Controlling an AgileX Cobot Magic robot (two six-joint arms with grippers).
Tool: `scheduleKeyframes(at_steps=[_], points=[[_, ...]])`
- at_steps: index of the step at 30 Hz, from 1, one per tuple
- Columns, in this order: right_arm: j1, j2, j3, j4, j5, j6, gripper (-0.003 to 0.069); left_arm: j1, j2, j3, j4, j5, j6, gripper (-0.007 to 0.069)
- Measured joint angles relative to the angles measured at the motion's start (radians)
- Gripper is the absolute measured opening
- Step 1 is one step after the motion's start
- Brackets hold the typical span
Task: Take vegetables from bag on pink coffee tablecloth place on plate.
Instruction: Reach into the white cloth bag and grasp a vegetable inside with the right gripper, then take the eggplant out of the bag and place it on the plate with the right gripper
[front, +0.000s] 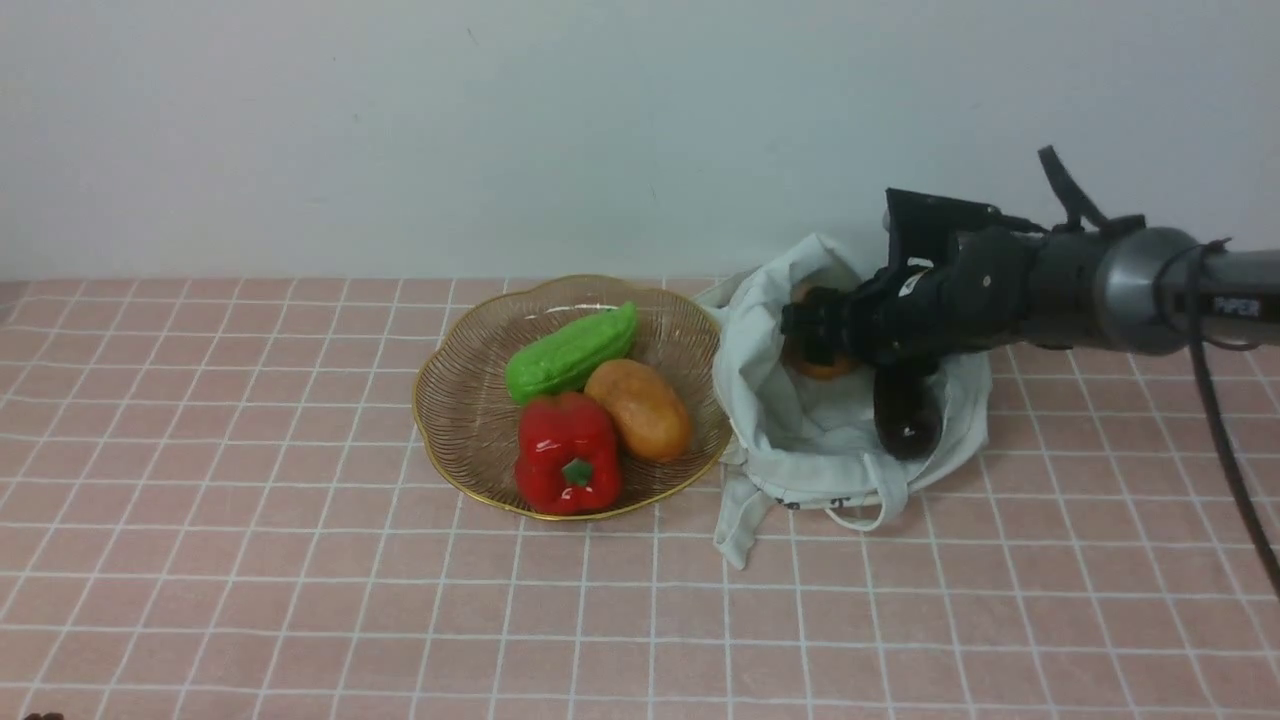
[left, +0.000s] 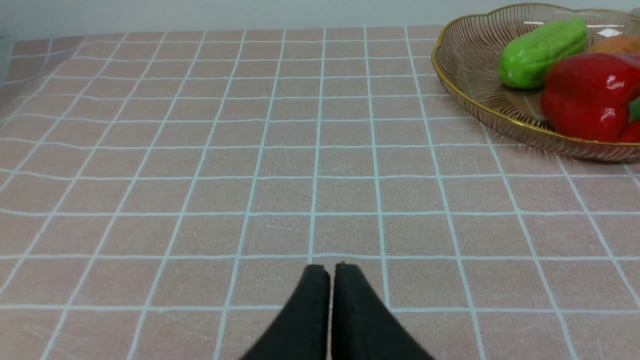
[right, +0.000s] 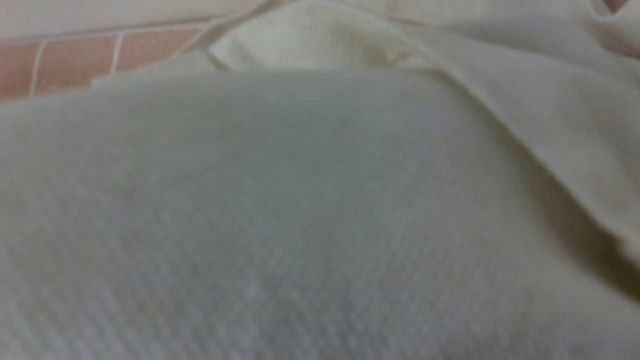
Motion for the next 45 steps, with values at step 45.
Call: scheduleKeyframes(at_steps=[45], points=[[0.273, 0.014, -0.293, 0.040, 0.384, -0.283, 0.0486, 0.000, 0.000, 0.000, 0.000, 0.000, 0.000, -0.0005]])
